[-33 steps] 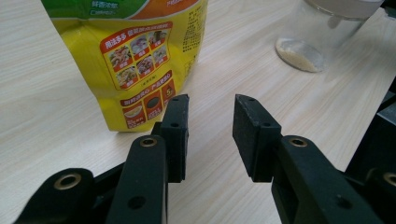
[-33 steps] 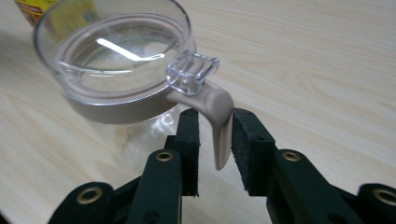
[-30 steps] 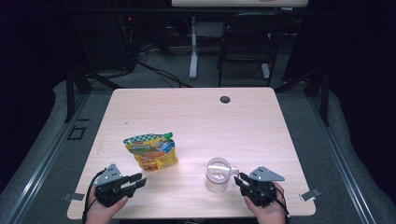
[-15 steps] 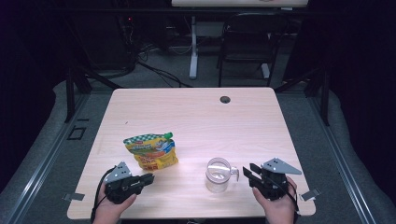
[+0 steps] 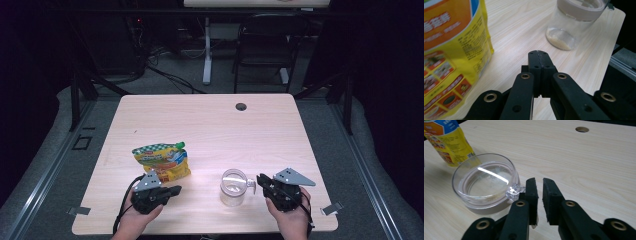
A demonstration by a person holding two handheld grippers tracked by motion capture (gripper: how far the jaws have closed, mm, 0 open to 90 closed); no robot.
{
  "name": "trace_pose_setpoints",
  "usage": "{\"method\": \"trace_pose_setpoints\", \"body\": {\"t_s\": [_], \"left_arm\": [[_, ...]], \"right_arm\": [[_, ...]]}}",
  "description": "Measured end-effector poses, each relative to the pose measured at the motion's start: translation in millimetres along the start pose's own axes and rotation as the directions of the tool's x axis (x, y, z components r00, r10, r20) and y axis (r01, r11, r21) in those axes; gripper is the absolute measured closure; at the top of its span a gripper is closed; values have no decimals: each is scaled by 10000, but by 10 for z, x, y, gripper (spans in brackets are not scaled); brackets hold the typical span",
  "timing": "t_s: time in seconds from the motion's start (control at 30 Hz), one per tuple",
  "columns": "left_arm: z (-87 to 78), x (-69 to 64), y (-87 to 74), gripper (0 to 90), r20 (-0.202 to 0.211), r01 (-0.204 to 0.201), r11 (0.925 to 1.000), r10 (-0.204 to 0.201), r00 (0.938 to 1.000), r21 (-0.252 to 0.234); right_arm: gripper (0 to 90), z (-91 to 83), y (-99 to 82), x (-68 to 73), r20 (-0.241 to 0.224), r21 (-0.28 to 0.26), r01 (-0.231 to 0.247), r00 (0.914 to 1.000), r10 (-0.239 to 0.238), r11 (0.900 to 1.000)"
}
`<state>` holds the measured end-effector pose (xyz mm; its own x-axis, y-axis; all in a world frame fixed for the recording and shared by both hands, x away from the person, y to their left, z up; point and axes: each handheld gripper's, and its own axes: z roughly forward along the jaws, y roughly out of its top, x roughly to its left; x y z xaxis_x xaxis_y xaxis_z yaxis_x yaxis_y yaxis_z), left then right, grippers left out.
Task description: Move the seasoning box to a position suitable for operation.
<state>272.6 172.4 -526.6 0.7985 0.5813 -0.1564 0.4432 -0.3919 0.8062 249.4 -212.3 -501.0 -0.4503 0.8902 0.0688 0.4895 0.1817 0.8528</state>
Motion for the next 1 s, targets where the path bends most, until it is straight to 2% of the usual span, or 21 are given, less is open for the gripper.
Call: {"method": "trace_pose_setpoints", "body": {"t_s": [0.13,0.33,0.57,0.7,1.0], "left_arm": [[69,-22,92,900,91,25,10000,-24,10000,-96],[211,-90,241,900,200,-183,9997,186,9996,-166],[410,-198,356,900,563,-390,9992,395,9976,-99],[472,-237,378,900,711,-528,9986,526,9961,8],[558,-286,423,900,966,-539,9985,532,9939,45]], "right_arm": [[900,-15,-3,16,-22,-37,180,9998,-180,9998],[900,0,-1,49,-192,20,327,9993,-326,9995],[900,17,4,97,-337,-129,446,9984,-450,9989],[900,20,10,108,-366,-186,458,9983,-464,9988],[900,57,11,93,-544,-250,319,9980,-332,9992]]}}
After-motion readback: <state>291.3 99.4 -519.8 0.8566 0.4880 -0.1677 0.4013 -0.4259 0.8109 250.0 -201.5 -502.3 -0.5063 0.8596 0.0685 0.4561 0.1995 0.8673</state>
